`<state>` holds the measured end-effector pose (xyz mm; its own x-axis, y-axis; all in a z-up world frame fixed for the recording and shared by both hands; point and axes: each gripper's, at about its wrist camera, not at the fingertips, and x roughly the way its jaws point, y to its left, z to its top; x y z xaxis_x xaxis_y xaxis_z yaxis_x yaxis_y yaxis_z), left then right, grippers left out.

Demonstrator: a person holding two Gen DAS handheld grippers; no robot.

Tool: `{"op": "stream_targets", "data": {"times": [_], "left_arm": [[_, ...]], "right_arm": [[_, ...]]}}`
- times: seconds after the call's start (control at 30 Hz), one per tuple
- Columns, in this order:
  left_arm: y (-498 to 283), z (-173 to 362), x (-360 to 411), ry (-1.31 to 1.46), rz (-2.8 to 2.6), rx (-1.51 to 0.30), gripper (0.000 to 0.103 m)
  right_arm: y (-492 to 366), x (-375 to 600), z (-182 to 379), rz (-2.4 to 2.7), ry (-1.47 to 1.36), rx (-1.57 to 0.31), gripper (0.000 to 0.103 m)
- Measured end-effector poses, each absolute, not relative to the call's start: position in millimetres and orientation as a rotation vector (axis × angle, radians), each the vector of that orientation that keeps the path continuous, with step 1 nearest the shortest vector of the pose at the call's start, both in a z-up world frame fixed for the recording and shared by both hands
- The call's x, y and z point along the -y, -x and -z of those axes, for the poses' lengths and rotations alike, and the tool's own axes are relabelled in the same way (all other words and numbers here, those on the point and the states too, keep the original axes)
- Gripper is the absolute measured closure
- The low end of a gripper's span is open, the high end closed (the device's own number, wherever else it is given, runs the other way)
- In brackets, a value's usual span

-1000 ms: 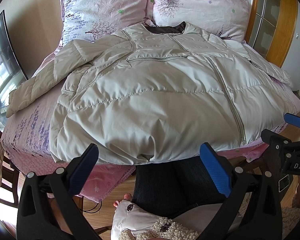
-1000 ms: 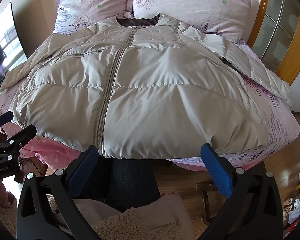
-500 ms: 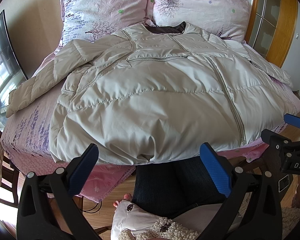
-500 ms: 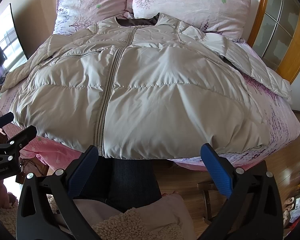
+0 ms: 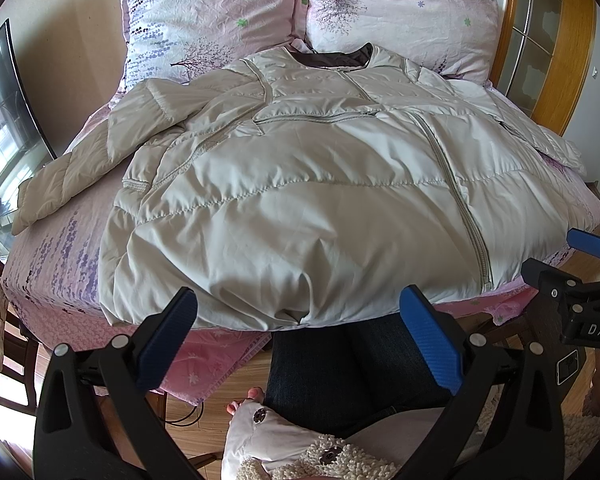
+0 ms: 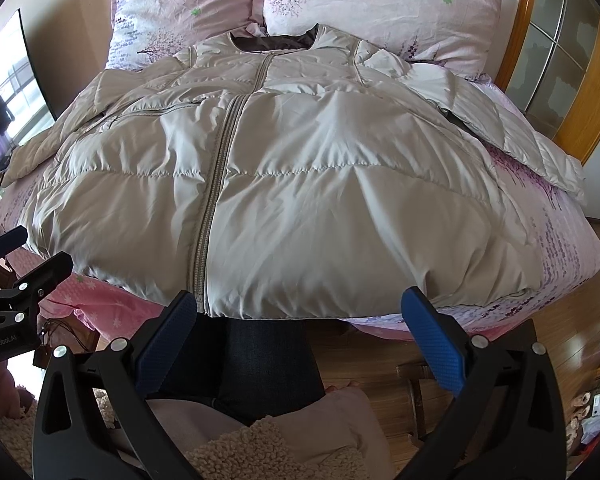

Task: Fold large clothes

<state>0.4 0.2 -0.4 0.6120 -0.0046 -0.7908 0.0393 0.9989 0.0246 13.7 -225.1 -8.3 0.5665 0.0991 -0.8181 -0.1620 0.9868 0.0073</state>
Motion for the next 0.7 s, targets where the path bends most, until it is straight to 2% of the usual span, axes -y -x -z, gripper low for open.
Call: {"op": "stream_targets", "data": {"times": [0.47,0.7], "left_arm": [[-2,3,1,-0.021,0.073,-0.913,0.002],[-4,0,-2,0.005,0.121,-0.887,0.002]], "right_arm": [[-17,230,7,-0.156,0.030,-0.944,0.001],[-29,247,2,-0.265,-0.130,-0.895,0.001]]}}
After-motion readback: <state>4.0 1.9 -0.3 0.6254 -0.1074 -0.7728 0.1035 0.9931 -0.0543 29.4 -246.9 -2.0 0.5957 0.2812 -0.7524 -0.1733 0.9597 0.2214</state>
